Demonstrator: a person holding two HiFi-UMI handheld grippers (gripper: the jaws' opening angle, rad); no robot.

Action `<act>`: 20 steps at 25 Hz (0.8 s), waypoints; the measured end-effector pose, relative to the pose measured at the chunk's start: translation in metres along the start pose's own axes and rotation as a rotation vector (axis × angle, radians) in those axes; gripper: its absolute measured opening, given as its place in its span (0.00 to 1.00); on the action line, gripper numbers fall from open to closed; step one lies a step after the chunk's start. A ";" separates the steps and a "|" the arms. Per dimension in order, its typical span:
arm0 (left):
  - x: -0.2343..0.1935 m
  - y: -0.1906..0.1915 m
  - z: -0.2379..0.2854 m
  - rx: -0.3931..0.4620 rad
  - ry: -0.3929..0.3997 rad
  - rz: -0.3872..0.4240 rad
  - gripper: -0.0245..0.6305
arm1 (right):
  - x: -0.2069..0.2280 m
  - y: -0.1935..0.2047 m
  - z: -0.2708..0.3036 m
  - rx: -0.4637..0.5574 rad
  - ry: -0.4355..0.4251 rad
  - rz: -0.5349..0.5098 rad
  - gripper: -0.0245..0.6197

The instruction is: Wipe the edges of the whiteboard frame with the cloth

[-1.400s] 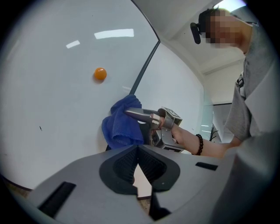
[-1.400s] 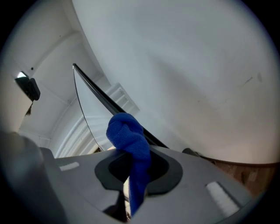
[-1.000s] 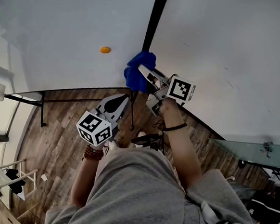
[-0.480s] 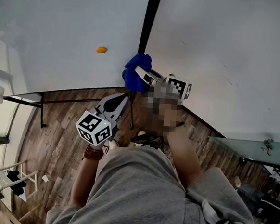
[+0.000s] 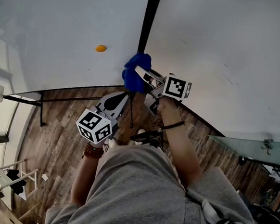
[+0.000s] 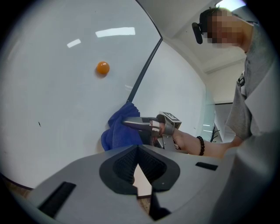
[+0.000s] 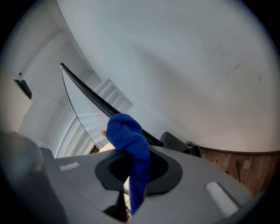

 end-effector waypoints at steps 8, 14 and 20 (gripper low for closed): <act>0.003 0.000 0.004 -0.005 0.010 -0.001 0.05 | 0.012 0.015 0.000 -0.009 0.087 0.046 0.13; -0.002 0.003 -0.003 -0.003 -0.024 -0.004 0.05 | 0.018 0.017 -0.004 0.056 0.052 0.101 0.13; -0.005 0.007 -0.006 -0.007 -0.037 -0.009 0.05 | 0.022 0.018 -0.005 0.081 0.034 0.135 0.13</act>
Point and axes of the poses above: the fingertips, and each gripper's own axes: z forward along the fingers, x to its right, y out of its underside, the point moved 10 cm from there along -z, backward along the fingers, and after that the axes turned 15 degrees about -y, right-handed, at the moved point
